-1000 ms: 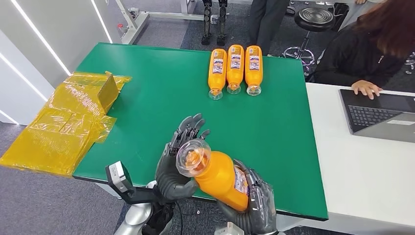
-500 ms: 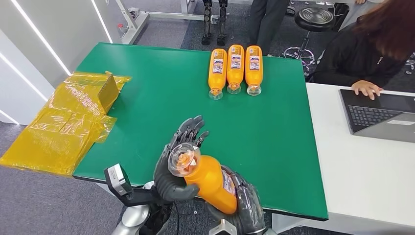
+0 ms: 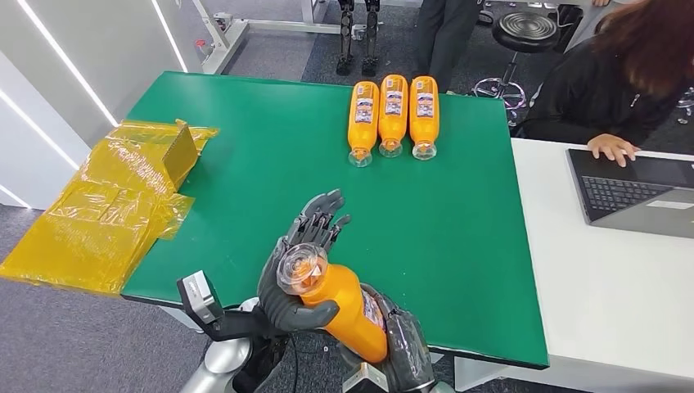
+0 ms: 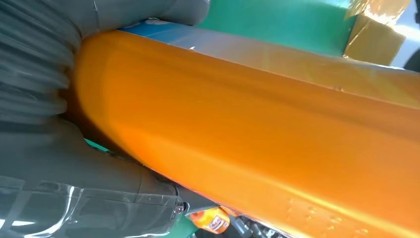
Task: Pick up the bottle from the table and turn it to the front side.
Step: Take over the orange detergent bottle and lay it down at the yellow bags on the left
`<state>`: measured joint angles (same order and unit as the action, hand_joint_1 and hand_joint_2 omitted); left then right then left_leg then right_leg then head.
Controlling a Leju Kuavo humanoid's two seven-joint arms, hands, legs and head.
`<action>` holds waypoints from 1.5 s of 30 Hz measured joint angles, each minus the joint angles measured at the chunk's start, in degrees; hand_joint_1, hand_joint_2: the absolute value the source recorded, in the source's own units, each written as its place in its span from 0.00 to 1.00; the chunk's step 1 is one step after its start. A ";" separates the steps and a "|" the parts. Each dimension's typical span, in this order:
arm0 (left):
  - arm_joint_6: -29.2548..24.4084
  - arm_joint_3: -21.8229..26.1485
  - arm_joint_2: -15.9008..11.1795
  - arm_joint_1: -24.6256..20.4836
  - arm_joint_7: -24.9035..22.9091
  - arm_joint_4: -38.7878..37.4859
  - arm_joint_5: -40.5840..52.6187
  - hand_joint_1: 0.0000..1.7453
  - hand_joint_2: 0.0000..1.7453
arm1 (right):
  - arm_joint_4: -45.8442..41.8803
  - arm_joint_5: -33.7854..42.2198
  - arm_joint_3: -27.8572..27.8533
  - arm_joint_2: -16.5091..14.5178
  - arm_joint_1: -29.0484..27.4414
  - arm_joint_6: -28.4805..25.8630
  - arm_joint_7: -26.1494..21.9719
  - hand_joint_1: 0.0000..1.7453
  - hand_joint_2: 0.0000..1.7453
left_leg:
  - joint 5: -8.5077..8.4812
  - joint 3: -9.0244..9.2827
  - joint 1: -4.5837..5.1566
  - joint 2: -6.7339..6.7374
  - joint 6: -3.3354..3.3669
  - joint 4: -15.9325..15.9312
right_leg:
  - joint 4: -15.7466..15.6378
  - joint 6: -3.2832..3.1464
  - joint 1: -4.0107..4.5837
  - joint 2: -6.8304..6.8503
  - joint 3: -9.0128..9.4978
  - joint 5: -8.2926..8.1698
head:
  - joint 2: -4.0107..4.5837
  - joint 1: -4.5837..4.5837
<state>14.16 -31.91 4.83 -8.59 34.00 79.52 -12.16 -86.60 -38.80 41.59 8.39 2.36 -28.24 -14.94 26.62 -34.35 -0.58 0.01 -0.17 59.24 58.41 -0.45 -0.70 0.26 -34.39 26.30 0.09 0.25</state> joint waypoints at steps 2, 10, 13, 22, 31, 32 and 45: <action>0.00 -0.15 -0.17 -0.47 0.48 -0.56 -0.05 0.58 1.00 | 0.30 -0.34 0.06 0.08 0.01 -0.03 0.03 1.00 1.00 | 0.00 0.00 0.00 0.01 0.00 0.00 | 0.00 0.00 0.00 -0.02 0.00 0.00 | 0.00 0.01; 0.05 -0.44 -0.62 -1.32 2.36 -2.43 0.39 1.00 1.00 | 1.71 -0.32 0.21 0.23 0.54 0.11 0.41 1.00 1.00 | 0.00 0.00 0.00 0.02 0.00 0.00 | 0.00 0.00 0.00 -0.04 -0.01 0.00 | 0.00 0.00; -0.22 -0.52 -0.73 -1.45 2.87 -2.82 1.09 1.00 1.00 | 2.01 -0.27 0.20 0.32 0.65 0.11 0.54 1.00 1.00 | 0.00 0.00 0.00 0.02 0.00 0.00 | 0.00 0.00 0.00 -0.04 -0.01 0.00 | 0.00 0.01; 0.14 -0.75 -0.96 -1.57 3.07 -3.19 1.89 1.00 1.00 | 2.70 0.03 0.20 0.61 0.98 0.13 0.54 1.00 1.00 | 0.00 -0.01 0.00 0.02 0.00 0.00 | 0.00 0.00 0.00 -0.04 0.00 0.00 | 0.00 0.01; 0.34 -0.73 -0.96 -1.52 2.58 -3.14 2.28 1.00 1.00 | 2.69 -0.35 0.17 0.73 0.97 0.09 0.64 1.00 1.00 | 0.00 -0.01 0.00 0.02 0.00 0.00 | 0.00 0.00 0.00 -0.04 0.00 0.00 | 0.00 0.01; 0.38 -0.73 -0.96 -1.51 2.54 -3.12 2.37 1.00 1.00 | 2.68 -0.45 0.17 0.73 0.98 0.09 0.68 1.00 1.00 | 0.00 -0.01 0.00 0.02 0.00 0.00 | 0.00 0.00 0.00 -0.04 0.01 0.00 | 0.00 0.01; 0.38 -0.74 -1.08 -1.54 2.13 -3.06 3.20 1.00 1.00 | 2.69 -1.73 0.38 0.73 0.92 -0.87 0.64 0.00 1.00 | 0.00 -0.01 0.00 0.01 0.00 0.00 | 0.00 0.00 0.00 -0.03 0.02 0.00 | 0.00 0.01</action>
<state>14.55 -32.65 3.75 -10.13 36.13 76.46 -8.97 -83.91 -40.52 41.97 9.11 3.27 -29.11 -14.31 26.62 -34.36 -0.58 0.02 -0.17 59.24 58.41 -0.45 -0.70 0.24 -34.37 26.29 0.09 0.26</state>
